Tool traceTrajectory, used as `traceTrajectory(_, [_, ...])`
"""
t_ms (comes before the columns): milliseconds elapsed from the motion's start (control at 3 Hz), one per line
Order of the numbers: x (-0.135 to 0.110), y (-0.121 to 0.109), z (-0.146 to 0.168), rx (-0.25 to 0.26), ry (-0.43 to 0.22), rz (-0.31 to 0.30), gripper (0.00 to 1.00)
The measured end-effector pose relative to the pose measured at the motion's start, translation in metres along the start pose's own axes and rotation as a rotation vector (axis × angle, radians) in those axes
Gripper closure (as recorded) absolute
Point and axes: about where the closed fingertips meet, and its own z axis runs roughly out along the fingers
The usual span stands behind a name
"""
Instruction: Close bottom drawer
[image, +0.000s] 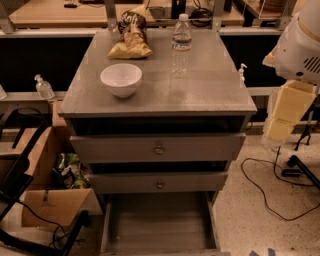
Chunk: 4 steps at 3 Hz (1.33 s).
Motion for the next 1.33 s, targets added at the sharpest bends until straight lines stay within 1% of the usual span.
traceTrajectory(333, [0.0,0.0,0.0,0.0,0.0,0.0,0.0])
traceTrajectory(667, [0.002,0.0,0.009,0.029,-0.024,0.0,0.0])
traceTrajectory(1000, [0.024,0.028,0.036,0.065,-0.072,-0.035,0.0])
traceTrajectory(1333, [0.054,0.053,0.104,0.036,-0.12,-0.049,0.0])
